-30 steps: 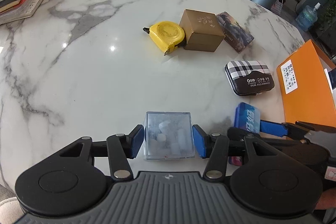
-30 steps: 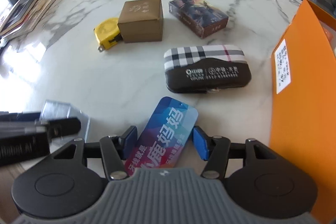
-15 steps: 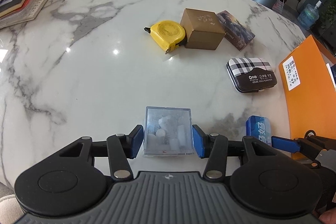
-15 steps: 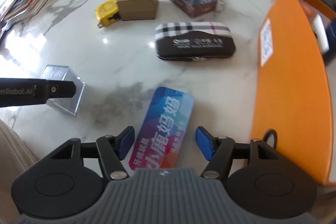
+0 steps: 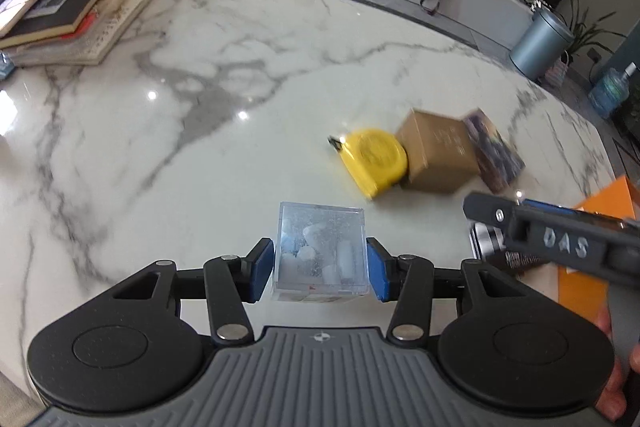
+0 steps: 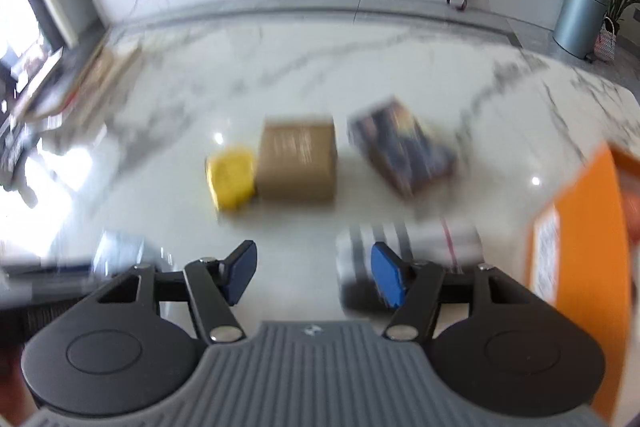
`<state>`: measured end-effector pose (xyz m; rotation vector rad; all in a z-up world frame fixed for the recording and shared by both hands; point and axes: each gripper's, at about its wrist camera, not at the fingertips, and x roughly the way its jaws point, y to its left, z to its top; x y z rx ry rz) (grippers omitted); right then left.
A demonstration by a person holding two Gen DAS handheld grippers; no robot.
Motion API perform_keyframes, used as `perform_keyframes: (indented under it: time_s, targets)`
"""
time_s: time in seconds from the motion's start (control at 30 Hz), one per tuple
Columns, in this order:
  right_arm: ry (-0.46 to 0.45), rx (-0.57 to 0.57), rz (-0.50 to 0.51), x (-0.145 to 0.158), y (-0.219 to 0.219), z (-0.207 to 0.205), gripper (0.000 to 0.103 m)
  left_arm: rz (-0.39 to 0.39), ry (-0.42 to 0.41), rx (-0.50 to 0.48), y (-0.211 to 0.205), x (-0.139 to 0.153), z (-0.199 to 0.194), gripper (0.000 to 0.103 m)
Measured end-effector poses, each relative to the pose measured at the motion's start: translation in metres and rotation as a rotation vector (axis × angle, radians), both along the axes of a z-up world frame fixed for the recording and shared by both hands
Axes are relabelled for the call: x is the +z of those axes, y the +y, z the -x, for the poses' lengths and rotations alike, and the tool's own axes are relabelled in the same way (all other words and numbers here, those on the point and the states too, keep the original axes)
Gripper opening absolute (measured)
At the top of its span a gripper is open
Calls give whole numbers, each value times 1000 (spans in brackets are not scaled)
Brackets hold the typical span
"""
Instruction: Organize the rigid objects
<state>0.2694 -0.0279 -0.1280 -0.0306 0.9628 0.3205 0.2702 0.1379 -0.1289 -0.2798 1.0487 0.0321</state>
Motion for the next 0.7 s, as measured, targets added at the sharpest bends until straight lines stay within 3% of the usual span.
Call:
perform_keyframes:
  time_s: [0.37, 0.6, 0.7]
  targets:
    - [38, -66, -7, -20, 40, -71, 63, 4, -15, 11, 12, 0, -32, 56]
    - [50, -68, -13, -26, 38, -74, 60, 4, -8, 5, 9, 7, -24, 56]
    - [9, -54, -36, -9, 31, -62, 60, 9, -22, 7, 7, 20, -12, 56]
